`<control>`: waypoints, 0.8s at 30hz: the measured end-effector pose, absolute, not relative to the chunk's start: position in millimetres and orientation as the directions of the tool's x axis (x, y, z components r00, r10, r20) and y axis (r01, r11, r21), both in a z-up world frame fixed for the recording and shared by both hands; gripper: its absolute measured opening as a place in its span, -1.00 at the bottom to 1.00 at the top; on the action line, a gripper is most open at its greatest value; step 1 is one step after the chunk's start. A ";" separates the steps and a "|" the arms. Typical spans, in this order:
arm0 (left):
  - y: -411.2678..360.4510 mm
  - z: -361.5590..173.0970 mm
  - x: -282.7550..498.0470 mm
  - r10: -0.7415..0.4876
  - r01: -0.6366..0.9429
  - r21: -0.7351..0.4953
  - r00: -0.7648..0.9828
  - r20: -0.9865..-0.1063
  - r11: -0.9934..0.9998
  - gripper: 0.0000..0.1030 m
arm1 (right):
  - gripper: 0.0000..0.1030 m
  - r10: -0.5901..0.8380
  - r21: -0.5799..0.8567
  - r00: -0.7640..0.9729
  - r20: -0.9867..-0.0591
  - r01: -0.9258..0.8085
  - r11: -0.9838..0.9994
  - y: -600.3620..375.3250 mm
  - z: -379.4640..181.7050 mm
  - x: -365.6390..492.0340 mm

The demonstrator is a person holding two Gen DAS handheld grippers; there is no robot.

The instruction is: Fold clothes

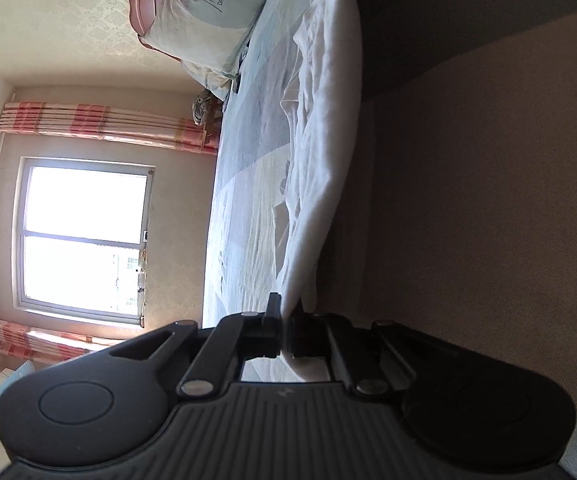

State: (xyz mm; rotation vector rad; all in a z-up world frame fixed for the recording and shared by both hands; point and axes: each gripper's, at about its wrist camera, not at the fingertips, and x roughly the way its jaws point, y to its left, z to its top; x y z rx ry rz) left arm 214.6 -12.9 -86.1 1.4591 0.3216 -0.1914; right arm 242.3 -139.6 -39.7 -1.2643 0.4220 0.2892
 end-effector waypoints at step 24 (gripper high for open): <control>-6.7 -118.2 112.4 0.023 0.254 0.965 0.966 -0.256 0.072 0.17 | -0.43 -0.074 -0.891 0.905 -0.420 -0.395 0.221 -140.9 -92.0 82.4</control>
